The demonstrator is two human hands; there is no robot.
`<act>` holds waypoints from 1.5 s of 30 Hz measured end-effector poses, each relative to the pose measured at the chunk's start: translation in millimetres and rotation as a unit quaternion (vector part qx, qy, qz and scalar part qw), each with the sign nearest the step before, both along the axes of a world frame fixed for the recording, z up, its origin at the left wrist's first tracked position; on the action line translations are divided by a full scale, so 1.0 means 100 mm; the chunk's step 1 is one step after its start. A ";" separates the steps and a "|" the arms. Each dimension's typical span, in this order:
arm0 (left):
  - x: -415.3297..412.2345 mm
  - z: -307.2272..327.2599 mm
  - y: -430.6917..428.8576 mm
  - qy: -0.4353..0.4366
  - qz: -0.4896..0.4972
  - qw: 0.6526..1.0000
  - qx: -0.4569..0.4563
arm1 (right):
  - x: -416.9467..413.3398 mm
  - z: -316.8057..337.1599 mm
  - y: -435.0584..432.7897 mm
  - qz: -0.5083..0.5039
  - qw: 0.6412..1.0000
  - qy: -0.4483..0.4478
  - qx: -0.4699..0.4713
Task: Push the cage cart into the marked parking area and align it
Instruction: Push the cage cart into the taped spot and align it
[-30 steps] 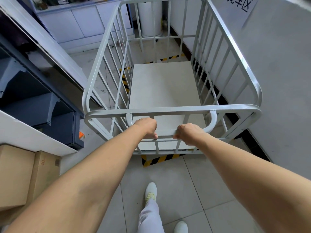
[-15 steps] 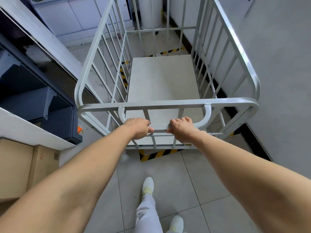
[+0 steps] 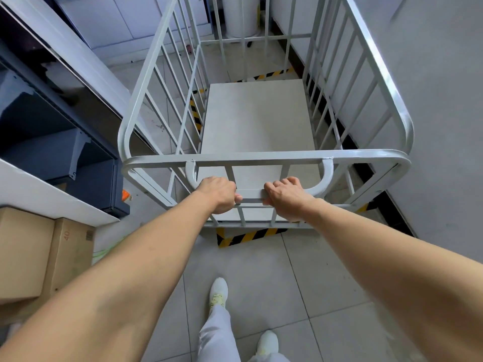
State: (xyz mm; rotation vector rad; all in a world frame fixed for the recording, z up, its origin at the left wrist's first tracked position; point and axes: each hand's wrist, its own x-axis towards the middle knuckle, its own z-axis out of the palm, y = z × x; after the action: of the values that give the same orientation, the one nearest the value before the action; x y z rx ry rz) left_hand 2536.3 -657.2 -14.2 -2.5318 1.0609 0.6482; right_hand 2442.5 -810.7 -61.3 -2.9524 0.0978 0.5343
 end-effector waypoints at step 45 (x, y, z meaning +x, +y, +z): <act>-0.17 -0.11 -1.23 -0.022 -0.050 0.999 -0.002 | -0.34 -0.03 -1.58 -0.087 0.996 -0.017 -0.005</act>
State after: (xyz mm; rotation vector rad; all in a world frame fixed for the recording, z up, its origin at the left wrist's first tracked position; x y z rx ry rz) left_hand 2519.3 -780.2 -25.1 -2.4659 1.1649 0.5613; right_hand 2408.3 -968.2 -64.6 -2.9243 0.3505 0.4592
